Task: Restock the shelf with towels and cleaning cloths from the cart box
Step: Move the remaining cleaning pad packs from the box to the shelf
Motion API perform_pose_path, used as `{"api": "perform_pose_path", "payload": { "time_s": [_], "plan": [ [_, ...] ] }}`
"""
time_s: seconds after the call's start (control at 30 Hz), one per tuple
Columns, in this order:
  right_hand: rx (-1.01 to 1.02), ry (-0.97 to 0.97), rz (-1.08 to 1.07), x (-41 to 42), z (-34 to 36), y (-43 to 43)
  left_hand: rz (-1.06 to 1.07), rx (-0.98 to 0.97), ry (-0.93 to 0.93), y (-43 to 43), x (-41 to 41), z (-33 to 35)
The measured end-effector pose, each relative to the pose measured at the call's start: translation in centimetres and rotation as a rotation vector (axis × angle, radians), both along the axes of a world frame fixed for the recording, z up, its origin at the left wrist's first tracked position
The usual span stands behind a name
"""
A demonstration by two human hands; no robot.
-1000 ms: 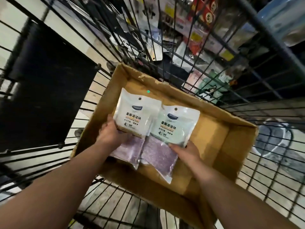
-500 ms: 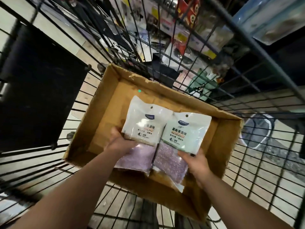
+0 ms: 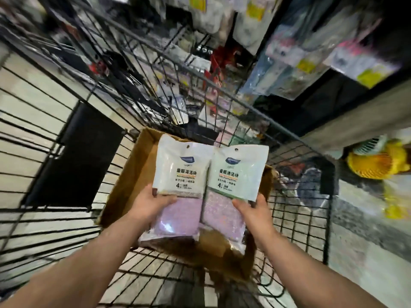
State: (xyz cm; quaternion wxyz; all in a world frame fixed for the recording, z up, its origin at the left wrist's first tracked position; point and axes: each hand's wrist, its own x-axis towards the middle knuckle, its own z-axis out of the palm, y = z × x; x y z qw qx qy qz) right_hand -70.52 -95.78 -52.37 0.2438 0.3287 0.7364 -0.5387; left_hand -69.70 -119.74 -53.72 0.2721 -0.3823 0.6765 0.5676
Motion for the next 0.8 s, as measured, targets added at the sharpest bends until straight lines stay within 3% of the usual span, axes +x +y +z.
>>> {"api": "perform_pose_path", "payload": {
  "time_s": [0.4, 0.8],
  "plan": [
    [-0.015, 0.360, -0.074, 3.9, 14.9, 9.1, -0.009, 0.074, 0.293, 8.2, 2.2, 13.6],
    [0.044, 0.585, -0.480, 23.3, 24.6, 32.3, -0.361, 0.236, 0.511, 33.1, 12.2, 23.5]
  ]
}}
